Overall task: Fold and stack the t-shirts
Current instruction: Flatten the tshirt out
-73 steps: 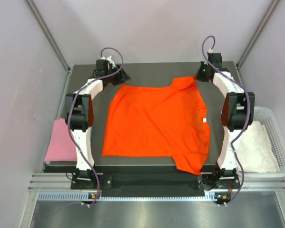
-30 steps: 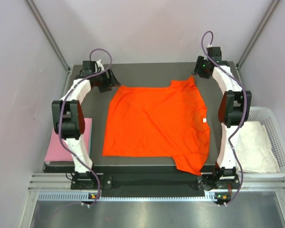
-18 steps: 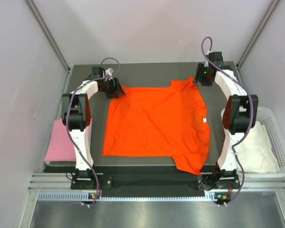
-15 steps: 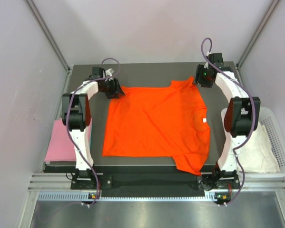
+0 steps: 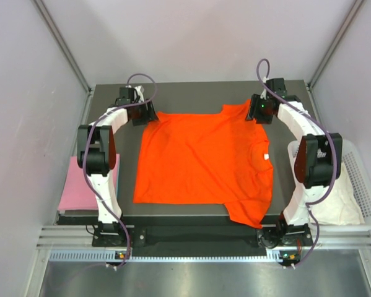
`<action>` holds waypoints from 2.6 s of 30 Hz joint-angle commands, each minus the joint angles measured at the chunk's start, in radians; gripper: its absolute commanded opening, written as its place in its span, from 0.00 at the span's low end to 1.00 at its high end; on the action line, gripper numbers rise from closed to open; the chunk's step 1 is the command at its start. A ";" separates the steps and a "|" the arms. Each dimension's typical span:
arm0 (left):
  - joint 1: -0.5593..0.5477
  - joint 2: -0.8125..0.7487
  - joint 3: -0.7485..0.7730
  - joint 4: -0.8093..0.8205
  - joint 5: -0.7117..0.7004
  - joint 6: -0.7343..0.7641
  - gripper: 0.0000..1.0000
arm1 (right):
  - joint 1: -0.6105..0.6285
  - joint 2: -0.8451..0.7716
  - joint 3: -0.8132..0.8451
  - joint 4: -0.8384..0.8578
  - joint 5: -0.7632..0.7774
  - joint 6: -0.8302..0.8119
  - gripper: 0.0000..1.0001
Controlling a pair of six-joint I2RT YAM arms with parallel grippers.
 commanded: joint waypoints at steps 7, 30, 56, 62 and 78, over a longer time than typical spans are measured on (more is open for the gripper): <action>0.003 0.149 0.178 0.015 0.012 0.005 0.62 | 0.022 -0.110 -0.045 0.031 0.005 -0.010 0.52; -0.500 -0.320 -0.199 -0.171 -0.542 -0.159 0.10 | 0.020 -0.222 -0.225 0.085 -0.017 -0.018 0.50; -0.638 -0.235 -0.092 -0.286 -0.239 -0.033 0.57 | -0.018 -0.318 -0.348 0.123 -0.055 -0.022 0.50; -0.669 -0.218 -0.078 -0.304 -0.368 0.014 0.52 | -0.020 -0.323 -0.378 0.134 -0.069 -0.013 0.49; -0.695 -0.123 -0.046 -0.312 -0.371 0.056 0.53 | -0.020 -0.312 -0.411 0.165 -0.069 0.021 0.49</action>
